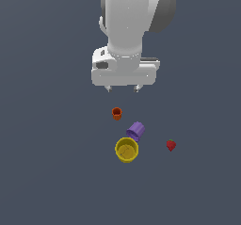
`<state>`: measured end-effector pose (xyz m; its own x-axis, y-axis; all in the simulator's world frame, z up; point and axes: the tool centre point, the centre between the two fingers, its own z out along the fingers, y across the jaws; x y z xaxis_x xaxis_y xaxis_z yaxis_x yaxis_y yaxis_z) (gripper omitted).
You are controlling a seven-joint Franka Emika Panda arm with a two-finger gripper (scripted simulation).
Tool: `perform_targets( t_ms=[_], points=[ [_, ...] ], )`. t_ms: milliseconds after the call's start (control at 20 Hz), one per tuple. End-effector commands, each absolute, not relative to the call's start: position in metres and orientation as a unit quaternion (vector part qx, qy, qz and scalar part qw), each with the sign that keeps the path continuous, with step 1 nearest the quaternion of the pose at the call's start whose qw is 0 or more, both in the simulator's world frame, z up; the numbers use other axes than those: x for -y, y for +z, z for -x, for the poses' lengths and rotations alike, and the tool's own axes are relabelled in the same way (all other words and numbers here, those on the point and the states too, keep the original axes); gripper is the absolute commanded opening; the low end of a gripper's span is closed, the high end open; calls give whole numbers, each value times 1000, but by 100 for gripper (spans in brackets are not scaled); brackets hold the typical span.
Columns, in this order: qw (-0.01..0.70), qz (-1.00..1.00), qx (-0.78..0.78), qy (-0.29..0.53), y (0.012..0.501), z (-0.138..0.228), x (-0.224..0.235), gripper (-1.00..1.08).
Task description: Pick up a designated object from a clutter of objects.
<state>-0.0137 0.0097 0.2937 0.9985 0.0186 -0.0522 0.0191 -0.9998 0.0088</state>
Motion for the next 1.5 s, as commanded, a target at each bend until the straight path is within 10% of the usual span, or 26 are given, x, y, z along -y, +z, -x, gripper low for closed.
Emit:
perform_targets(
  t_ms=[0,1450],
  points=[
    [5,-1000,-9,-26,294,14,-10,100],
    [8,-999,32,-28,269,-12,-50,100]
  ],
)
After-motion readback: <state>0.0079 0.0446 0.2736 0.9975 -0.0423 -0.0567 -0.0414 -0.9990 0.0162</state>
